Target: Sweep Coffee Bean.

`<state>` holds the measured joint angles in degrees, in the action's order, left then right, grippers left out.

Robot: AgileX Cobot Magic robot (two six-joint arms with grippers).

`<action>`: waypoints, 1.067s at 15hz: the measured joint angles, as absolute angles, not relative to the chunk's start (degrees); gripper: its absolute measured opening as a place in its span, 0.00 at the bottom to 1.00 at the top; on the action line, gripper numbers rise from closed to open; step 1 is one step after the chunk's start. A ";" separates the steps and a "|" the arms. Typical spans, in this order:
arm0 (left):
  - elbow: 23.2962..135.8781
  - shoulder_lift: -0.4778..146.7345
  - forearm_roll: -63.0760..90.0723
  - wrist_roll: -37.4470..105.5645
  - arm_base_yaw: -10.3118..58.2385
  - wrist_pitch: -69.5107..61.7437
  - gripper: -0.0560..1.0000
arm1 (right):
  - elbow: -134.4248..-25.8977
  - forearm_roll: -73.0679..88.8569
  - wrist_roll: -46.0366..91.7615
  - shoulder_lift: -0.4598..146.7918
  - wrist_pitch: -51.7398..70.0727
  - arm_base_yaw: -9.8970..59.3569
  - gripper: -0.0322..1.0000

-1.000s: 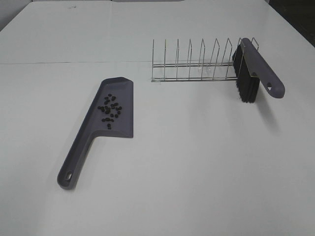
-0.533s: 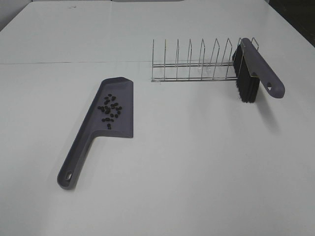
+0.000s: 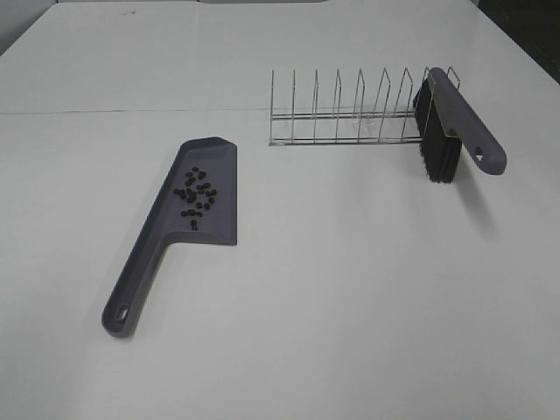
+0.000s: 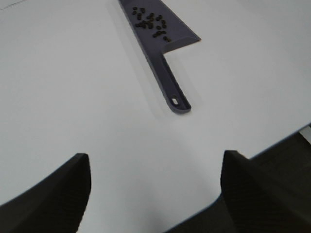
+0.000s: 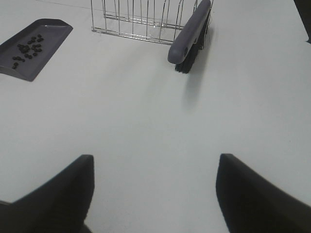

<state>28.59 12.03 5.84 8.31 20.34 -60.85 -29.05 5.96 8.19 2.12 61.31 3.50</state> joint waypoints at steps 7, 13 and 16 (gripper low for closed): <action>28.59 -0.11 5.73 8.37 0.69 -60.85 0.70 | -29.05 6.02 8.19 2.12 61.31 3.50 0.67; 28.59 -0.29 5.50 8.37 3.55 -60.85 0.70 | -29.05 6.02 8.19 -0.11 61.25 0.97 0.67; 28.59 -0.34 5.50 8.37 3.55 -60.85 0.70 | -29.05 6.02 8.19 -0.29 61.25 0.97 0.67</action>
<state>28.59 -0.34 5.50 8.37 3.55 -60.85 -29.05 6.02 8.19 -0.29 61.25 0.97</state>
